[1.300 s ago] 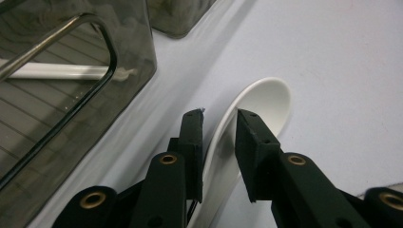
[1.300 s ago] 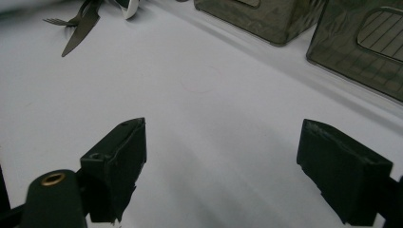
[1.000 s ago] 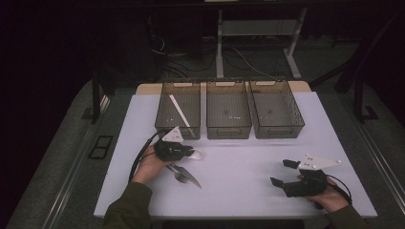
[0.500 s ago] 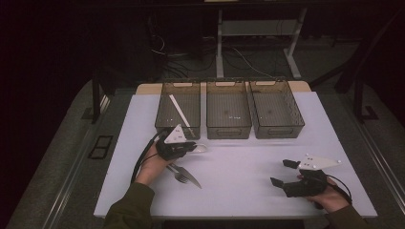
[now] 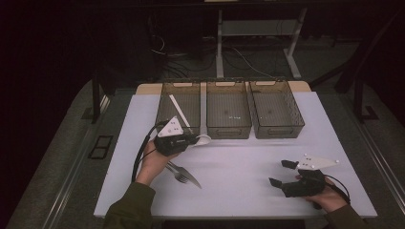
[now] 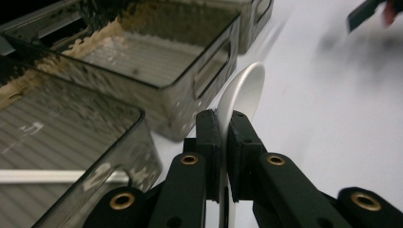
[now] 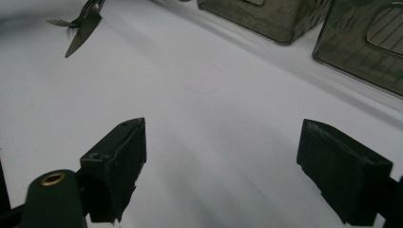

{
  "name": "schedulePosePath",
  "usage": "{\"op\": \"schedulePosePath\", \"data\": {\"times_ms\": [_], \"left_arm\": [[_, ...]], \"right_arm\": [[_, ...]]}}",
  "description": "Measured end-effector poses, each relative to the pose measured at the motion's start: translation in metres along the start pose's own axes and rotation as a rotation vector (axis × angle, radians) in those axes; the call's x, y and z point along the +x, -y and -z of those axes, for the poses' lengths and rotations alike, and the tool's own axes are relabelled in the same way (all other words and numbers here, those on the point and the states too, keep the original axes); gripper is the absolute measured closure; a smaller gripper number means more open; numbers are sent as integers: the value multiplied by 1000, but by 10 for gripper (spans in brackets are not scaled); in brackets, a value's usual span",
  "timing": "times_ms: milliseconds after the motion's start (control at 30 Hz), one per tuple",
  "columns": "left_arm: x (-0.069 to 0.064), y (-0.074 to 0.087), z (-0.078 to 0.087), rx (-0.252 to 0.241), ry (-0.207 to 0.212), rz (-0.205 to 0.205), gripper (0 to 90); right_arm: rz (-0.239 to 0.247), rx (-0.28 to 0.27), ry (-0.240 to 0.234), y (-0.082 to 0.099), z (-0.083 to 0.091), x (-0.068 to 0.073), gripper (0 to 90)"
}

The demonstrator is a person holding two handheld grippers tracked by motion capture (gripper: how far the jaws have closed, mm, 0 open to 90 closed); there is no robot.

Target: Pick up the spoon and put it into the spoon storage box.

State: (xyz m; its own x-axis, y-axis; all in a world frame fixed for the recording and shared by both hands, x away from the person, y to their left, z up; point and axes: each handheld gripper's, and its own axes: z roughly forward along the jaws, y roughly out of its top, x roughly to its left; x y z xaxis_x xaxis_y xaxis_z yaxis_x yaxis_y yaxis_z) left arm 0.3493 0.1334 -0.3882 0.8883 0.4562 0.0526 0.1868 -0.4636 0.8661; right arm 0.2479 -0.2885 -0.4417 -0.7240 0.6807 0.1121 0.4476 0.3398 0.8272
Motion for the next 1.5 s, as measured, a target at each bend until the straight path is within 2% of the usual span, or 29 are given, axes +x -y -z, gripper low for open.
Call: {"op": "schedulePosePath", "data": {"times_ms": [67, 267, 433, 667, 733, 800, 1067, 1500], "left_arm": [[0, -3, 1, -4, 5, 1, 841], [-3, -11, -3, -7, 20, -13, 841], [-2, -17, -5, -15, 42, -6, 841], [1, -35, -12, -21, 50, -16, 841], [2, -40, -16, -21, 54, -19, 841], [3, -45, -19, -16, 54, -23, 841], [10, -64, -34, -3, 53, -44, 840], [18, -90, -69, 23, 52, -72, 840]], "right_arm": [[-16, -11, -5, 0, -2, 0, 124], [-19, -11, -1, -2, -7, 1, 123], [-39, -19, 18, -2, -6, 0, 108], [-43, -22, 18, -2, -5, 1, 107], [-26, -34, 18, -2, -5, 0, 108], [-41, -24, 12, -2, -4, 1, 108], [-36, -31, 16, -2, -3, 1, 108], [-33, -37, 15, -2, -1, 1, 108]]}}
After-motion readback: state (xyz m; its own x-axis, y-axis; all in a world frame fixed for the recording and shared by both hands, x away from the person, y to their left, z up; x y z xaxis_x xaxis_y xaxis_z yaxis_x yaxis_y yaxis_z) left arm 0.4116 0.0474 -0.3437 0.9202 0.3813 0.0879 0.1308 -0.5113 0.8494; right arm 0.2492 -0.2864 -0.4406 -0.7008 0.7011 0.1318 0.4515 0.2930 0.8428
